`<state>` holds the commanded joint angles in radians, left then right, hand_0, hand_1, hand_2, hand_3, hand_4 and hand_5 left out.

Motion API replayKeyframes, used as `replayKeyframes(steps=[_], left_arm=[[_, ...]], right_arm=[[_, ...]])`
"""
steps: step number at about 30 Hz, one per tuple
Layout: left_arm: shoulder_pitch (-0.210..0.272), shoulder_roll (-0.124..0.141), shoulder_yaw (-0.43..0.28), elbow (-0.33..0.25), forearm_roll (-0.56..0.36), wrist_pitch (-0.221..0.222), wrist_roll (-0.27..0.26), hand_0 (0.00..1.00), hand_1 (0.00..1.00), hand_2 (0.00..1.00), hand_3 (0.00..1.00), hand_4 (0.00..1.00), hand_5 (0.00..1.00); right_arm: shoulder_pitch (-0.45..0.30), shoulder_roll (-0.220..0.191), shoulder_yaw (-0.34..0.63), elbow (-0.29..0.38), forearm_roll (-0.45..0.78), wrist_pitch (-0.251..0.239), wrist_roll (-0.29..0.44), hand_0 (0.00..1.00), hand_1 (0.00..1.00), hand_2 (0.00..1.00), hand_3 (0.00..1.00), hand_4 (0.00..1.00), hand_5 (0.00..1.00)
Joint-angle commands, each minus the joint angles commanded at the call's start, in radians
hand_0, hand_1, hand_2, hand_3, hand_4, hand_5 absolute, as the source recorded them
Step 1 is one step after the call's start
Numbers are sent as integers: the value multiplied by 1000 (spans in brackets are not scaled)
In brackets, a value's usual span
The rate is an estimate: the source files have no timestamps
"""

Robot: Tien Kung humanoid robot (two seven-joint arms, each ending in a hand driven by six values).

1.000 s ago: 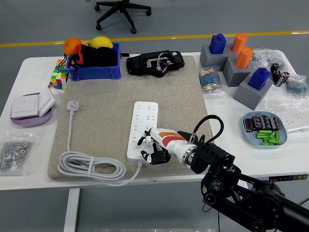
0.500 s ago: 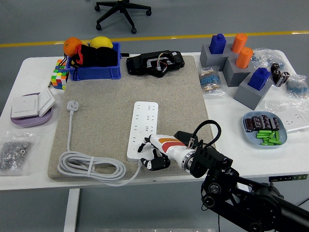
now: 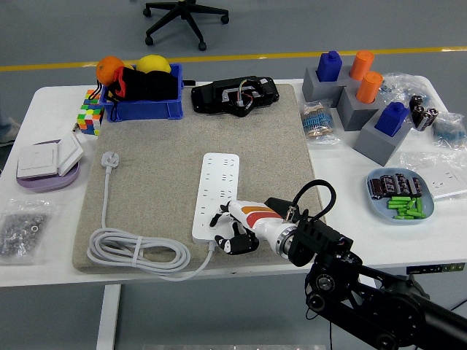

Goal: Press the white button,pick up the black plug,place it near the board,insert it into the board

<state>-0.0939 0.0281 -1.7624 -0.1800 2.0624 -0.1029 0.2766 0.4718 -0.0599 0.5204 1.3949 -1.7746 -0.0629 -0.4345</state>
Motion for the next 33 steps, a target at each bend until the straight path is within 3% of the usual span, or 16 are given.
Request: replayKeyframes(steps=[10, 20, 25, 26, 31, 32, 33], left_arm=[[-2, -2, 1, 0, -2, 0, 0, 626, 629, 632, 685, 534, 371], [-2, 0, -1, 0, -1, 1, -1, 627, 629, 632, 685, 535, 371], [-3, -2, 1, 0, -1, 1, -1, 627, 629, 632, 685, 535, 371], [-3, -2, 3, 0, -4, 0, -2, 627, 628, 633, 684, 535, 371], [-3, -2, -1, 0, -1, 1, -2, 627, 628, 633, 684, 535, 371], [-3, -2, -3, 0, 0, 1, -2, 626, 629, 633, 684, 535, 372], [-2, -2, -4, 0, 0, 2, -2, 626, 629, 633, 684, 535, 372]], right_arm=[[0, -6, -4, -9, 1, 0, 9, 2, 2, 149, 621, 601, 212], [3, -21, 73, 152, -26, 1, 22, 2, 2, 149, 619, 599, 211], [-10, -28, 123, 173, -74, -10, 71, 2, 2, 149, 619, 599, 211], [-17, -32, 142, 167, -85, -14, 91, 89, 91, 180, 625, 601, 188], [-48, -43, 213, 128, -99, -20, 179, 89, 91, 180, 625, 601, 188], [-55, -46, 228, 118, -99, -20, 200, 617, 619, 562, 661, 850, 170], [-61, -47, 239, 109, -98, -18, 213, 617, 619, 562, 661, 850, 170]])
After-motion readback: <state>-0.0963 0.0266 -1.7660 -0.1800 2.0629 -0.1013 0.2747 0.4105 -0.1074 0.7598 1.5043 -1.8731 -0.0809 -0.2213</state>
